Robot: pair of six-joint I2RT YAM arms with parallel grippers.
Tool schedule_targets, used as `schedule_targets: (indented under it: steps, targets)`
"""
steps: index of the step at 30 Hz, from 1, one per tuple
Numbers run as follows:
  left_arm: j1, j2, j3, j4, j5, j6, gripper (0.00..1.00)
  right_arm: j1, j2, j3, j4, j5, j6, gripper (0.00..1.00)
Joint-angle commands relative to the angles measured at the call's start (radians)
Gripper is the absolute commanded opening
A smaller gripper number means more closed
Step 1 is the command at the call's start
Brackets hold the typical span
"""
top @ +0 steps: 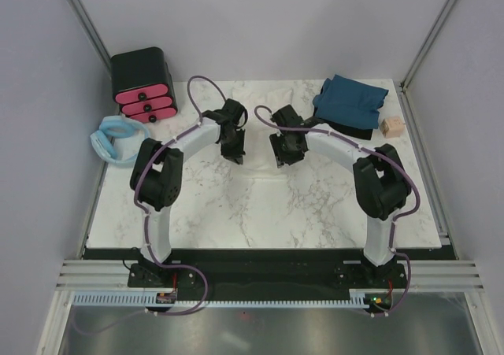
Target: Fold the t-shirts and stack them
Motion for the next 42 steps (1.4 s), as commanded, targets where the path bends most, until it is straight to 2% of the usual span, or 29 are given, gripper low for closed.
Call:
schedule_targets:
  steps: [1, 7, 13, 14, 15, 16, 17, 18, 19, 20, 25, 35, 42]
  targets:
    - [0.028, -0.123, 0.012, -0.012, -0.025, 0.029, 0.19, -0.001, -0.075, 0.167, -0.067, 0.043, -0.008, 0.49]
    - [0.027, -0.039, 0.075, -0.011, 0.030, 0.035, 0.19, 0.000, 0.029, 0.207, -0.034, 0.017, -0.004, 0.47]
    - [0.027, 0.065, 0.083, -0.011, 0.056, 0.041, 0.17, -0.001, 0.124, 0.180, 0.007, 0.018, 0.005, 0.46]
    - [0.027, 0.073, 0.078, -0.011, 0.062, 0.041, 0.14, -0.001, 0.146, 0.177, 0.009, 0.011, 0.004, 0.46]
    - [0.027, 0.078, 0.072, -0.011, 0.064, 0.035, 0.04, -0.001, 0.155, 0.168, 0.009, 0.008, 0.004, 0.44]
    - [0.027, 0.085, 0.055, -0.011, 0.064, 0.029, 0.02, -0.001, 0.161, 0.161, 0.009, 0.006, 0.004, 0.43]
    - [0.027, 0.089, 0.045, -0.012, 0.069, 0.023, 0.02, -0.001, 0.169, 0.154, 0.007, 0.006, 0.005, 0.39]
    - [0.027, 0.089, 0.034, -0.011, 0.078, 0.014, 0.02, 0.002, 0.170, 0.132, 0.009, 0.011, 0.009, 0.17]
    - [0.027, 0.087, 0.011, -0.011, 0.087, 0.009, 0.02, 0.002, 0.172, 0.122, 0.009, 0.009, 0.009, 0.05]
    - [0.025, 0.079, -0.001, -0.012, 0.092, 0.006, 0.02, 0.003, 0.167, 0.108, 0.006, 0.006, 0.012, 0.00]
    - [0.015, 0.020, -0.113, -0.014, 0.098, 0.001, 0.02, 0.029, 0.111, -0.029, 0.016, -0.009, 0.027, 0.00]
    - [-0.005, -0.143, -0.301, -0.065, 0.122, 0.035, 0.02, 0.153, -0.119, -0.277, -0.005, -0.011, 0.108, 0.00]
    - [-0.102, -0.275, -0.385, -0.109, 0.173, -0.008, 0.02, 0.215, -0.251, -0.369, -0.056, -0.011, 0.182, 0.00]
